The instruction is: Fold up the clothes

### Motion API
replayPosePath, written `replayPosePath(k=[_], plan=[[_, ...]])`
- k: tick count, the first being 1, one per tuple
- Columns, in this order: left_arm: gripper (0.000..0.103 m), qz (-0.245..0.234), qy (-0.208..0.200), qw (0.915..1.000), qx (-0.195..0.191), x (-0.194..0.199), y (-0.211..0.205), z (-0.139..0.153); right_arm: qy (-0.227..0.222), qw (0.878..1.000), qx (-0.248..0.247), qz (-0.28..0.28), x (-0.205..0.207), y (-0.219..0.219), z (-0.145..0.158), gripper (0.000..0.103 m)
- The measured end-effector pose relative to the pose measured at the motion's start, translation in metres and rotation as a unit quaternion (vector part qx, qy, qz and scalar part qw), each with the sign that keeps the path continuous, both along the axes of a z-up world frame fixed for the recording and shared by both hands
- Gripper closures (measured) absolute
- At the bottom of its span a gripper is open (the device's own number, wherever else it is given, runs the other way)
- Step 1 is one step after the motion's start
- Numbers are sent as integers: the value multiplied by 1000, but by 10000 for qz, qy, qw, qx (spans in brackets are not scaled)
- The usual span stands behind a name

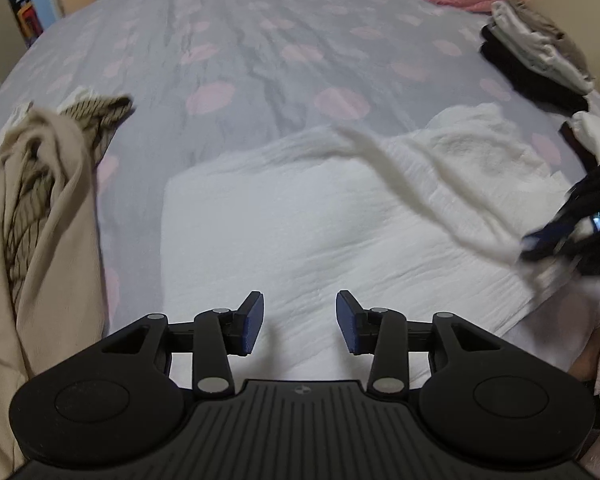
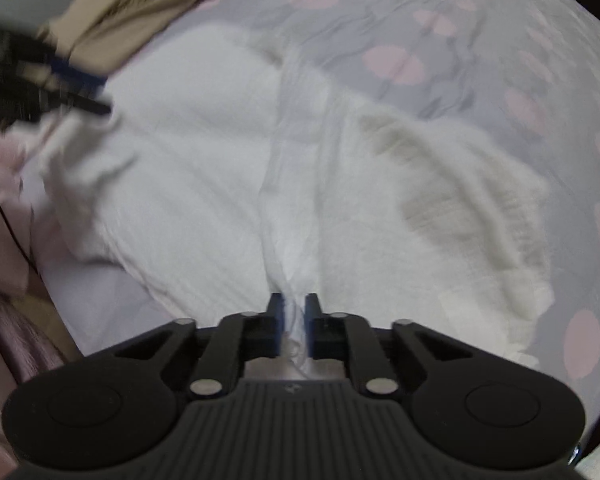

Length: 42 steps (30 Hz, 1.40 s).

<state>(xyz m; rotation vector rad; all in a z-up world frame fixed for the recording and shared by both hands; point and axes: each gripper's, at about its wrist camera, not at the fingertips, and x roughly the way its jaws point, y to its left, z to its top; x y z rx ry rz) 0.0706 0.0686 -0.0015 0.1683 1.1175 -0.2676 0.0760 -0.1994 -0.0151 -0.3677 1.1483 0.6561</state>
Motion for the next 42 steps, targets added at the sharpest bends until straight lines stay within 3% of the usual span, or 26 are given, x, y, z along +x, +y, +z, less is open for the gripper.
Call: replayPosePath(k=[5, 12, 22, 27, 29, 30, 31, 35, 37, 42], plan=[[65, 88, 148, 9998, 27, 1, 8, -10, -339, 9989, 84, -310, 18, -21, 31, 95], [65, 71, 279, 9995, 111, 6, 7, -17, -850, 9934, -283, -720, 57, -41, 48, 96], [65, -206, 557, 9978, 307, 13, 2, -39, -768, 9872, -744, -1184, 116, -57, 1, 96], [65, -244, 501, 9981, 256, 12, 3, -35, -571, 9857, -524, -1497, 118, -68, -10, 93], [65, -201, 473, 9985, 186, 12, 4, -33, -541, 9836, -336, -1688, 112, -77, -2, 82], [65, -166, 466, 9987, 129, 11, 5, -32, -547, 9820, -248, -1792, 108, -81, 2, 63], [65, -127, 460, 9988, 67, 11, 6, -32, -540, 9804, -139, -1890, 104, -86, 5, 52], [65, -5, 431, 9991, 58, 10, 7, -32, -226, 9707, 440, -2353, 90, -111, 6, 46], [65, 54, 391, 9992, 97, 10, 9, -31, -9, 9640, 736, -2556, 81, -125, 2, 28], [65, 74, 277, 9996, -62, 9, 11, -25, 517, 9517, 1001, -2855, 62, -154, -18, 14]])
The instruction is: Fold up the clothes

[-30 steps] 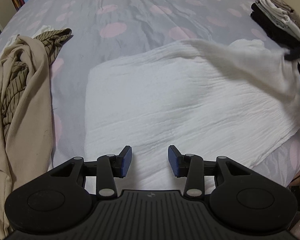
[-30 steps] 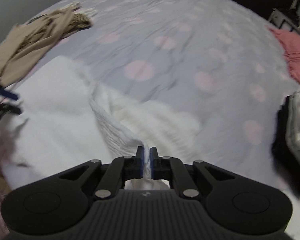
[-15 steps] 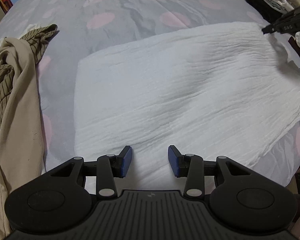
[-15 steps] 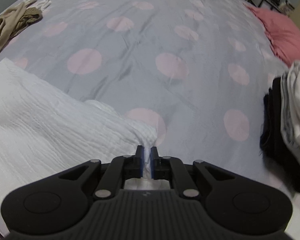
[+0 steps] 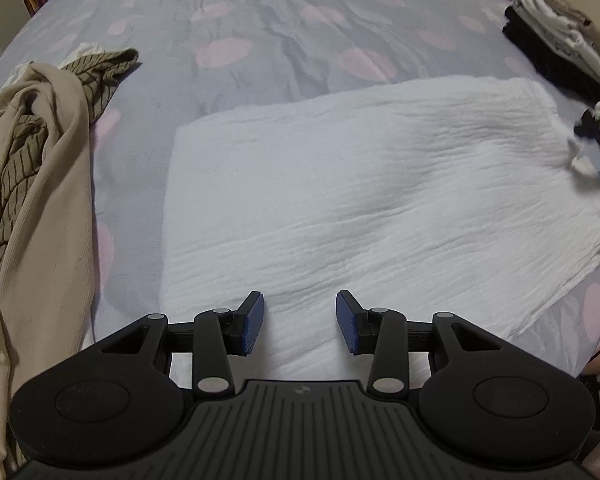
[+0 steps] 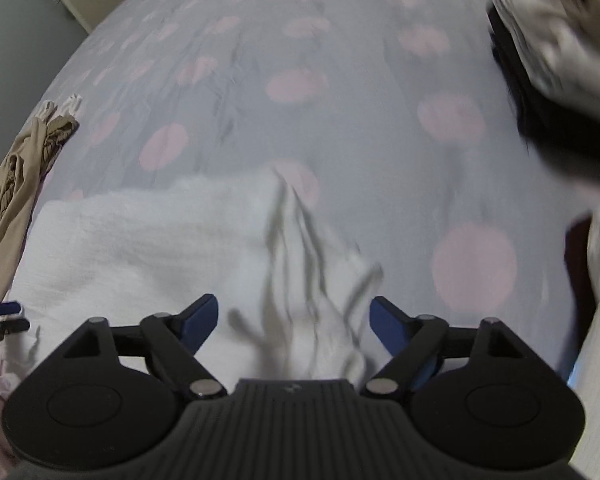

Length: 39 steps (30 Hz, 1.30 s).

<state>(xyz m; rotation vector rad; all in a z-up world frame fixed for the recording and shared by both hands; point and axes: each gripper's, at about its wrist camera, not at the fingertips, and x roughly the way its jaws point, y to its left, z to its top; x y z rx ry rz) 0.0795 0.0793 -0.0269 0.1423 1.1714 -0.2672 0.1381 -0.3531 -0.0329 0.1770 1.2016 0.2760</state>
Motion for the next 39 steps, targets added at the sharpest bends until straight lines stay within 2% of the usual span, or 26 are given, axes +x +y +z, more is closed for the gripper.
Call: replayPosePath(k=[3, 6, 9, 11, 13, 15, 18, 22, 30, 39], plan=[[64, -46, -3, 10000, -8, 1, -3, -1, 297, 9991, 135, -269, -5, -12, -18, 14], [64, -98, 27, 9999, 72, 1, -6, -4, 565, 9949, 563, -621, -3, -23, -36, 14], [64, -119, 46, 9999, 88, 2, -7, -6, 662, 9918, 783, -759, 1, -22, -48, 16], [64, -105, 54, 9999, 97, 2, -6, -7, 622, 9936, 677, -664, 3, -14, -50, 20], [64, -66, 65, 9999, 104, 2, -4, -7, 551, 9958, 553, -483, 5, -4, -49, 45], [64, -16, 74, 9999, 105, 3, -1, -8, 513, 9965, 532, -388, 8, 3, -49, 52], [64, 32, 63, 9999, 90, 5, 1, -8, 478, 9965, 622, -279, 11, 8, -46, 78], [64, 144, -5, 9999, 80, 5, 8, -5, 291, 9977, 605, -75, 9, 17, -30, 81], [64, 495, -194, 9986, 0, 4, 28, 9, -199, 9927, 1175, 196, -6, 42, 38, 82], [64, 800, -478, 9955, -145, -4, 53, 26, -580, 9785, 1812, 794, -8, 119, 103, 82]])
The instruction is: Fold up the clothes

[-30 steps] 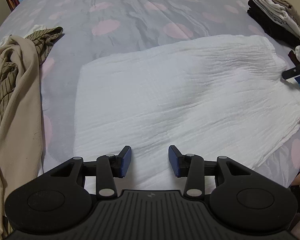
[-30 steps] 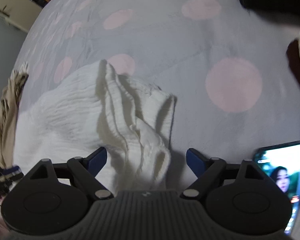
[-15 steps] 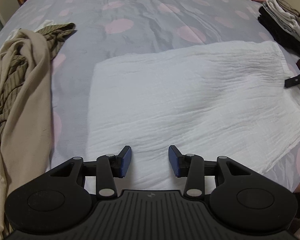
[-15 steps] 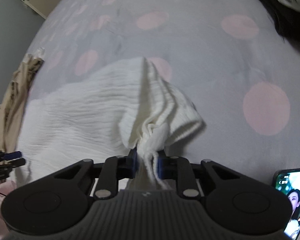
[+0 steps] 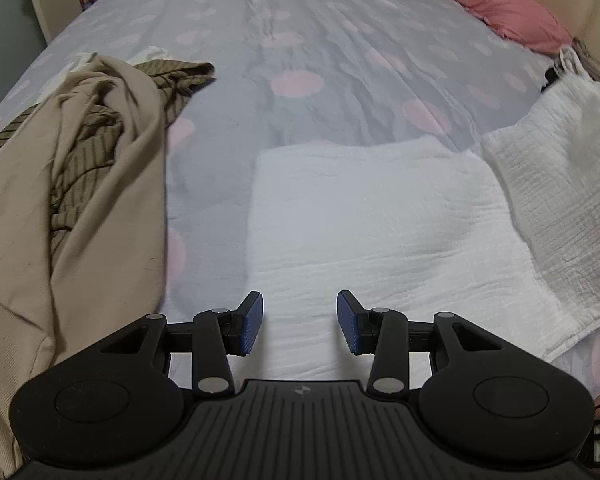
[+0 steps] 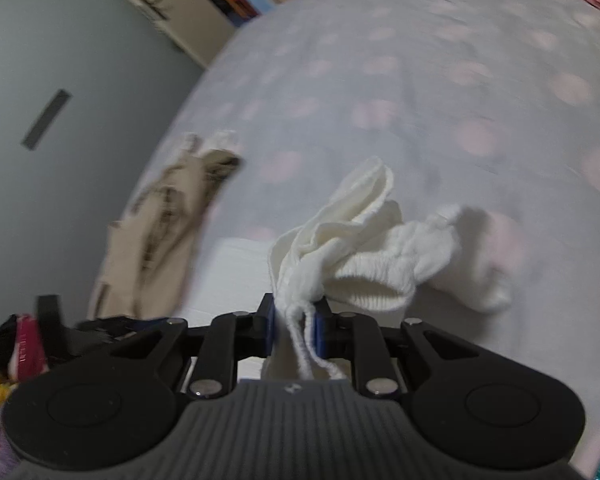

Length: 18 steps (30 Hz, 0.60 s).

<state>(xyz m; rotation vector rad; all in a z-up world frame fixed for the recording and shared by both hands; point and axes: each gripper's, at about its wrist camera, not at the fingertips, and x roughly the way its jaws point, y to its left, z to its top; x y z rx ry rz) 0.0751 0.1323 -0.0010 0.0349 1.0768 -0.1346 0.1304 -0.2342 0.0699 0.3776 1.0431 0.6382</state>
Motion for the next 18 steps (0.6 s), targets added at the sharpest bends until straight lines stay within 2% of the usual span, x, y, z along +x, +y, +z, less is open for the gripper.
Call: replayPosePath(k=[8, 12, 18], plan=[[64, 419, -232, 9987, -159, -8, 33, 12, 69, 9988, 166, 459, 16, 78, 8, 82], [64, 599, -291, 9976, -198, -10, 47, 15, 213, 9971, 194, 699, 23, 113, 0, 82], [64, 686, -478, 9961, -266, -11, 55, 26, 419, 9913, -101, 1245, 24, 176, -27, 82]])
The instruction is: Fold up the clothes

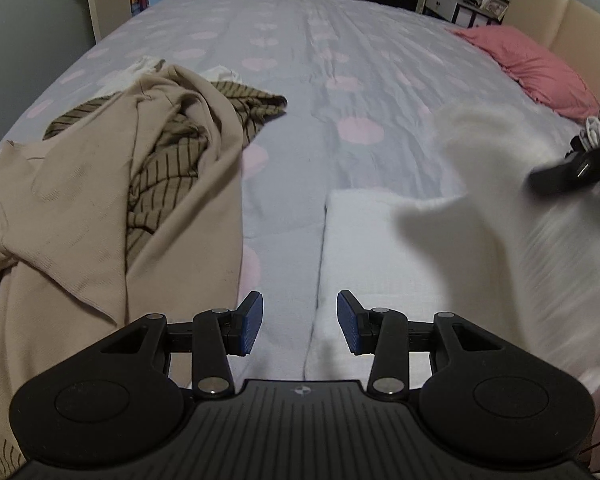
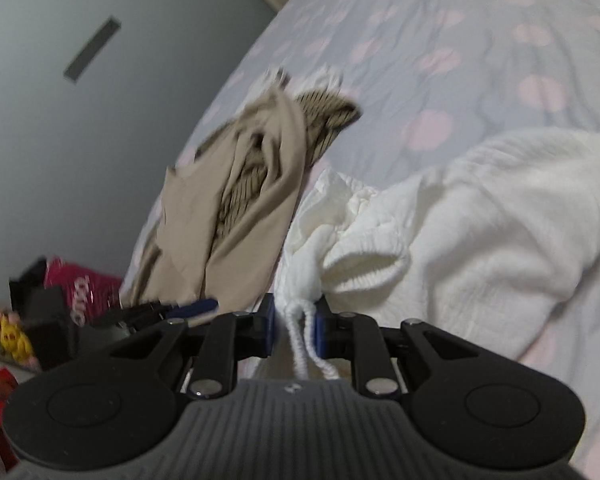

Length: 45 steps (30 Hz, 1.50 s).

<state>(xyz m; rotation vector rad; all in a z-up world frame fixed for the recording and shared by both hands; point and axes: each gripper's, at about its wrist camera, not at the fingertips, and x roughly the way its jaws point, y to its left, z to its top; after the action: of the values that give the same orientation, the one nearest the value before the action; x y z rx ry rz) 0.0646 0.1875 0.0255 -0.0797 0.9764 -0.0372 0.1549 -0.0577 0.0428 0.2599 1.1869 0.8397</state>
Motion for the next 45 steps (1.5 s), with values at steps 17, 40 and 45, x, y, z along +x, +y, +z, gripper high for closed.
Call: replayPosePath(k=[17, 40, 45], plan=[[64, 133, -56, 9999, 91, -4, 9, 5, 258, 9975, -220, 628, -9, 79, -54, 60], [95, -1145, 378, 9857, -1177, -10, -49, -24, -768, 9899, -1060, 548, -48, -18, -18, 51], [96, -1182, -102, 9755, -1853, -30, -24, 4, -765, 9889, -1218, 385, -47, -41, -23, 51]])
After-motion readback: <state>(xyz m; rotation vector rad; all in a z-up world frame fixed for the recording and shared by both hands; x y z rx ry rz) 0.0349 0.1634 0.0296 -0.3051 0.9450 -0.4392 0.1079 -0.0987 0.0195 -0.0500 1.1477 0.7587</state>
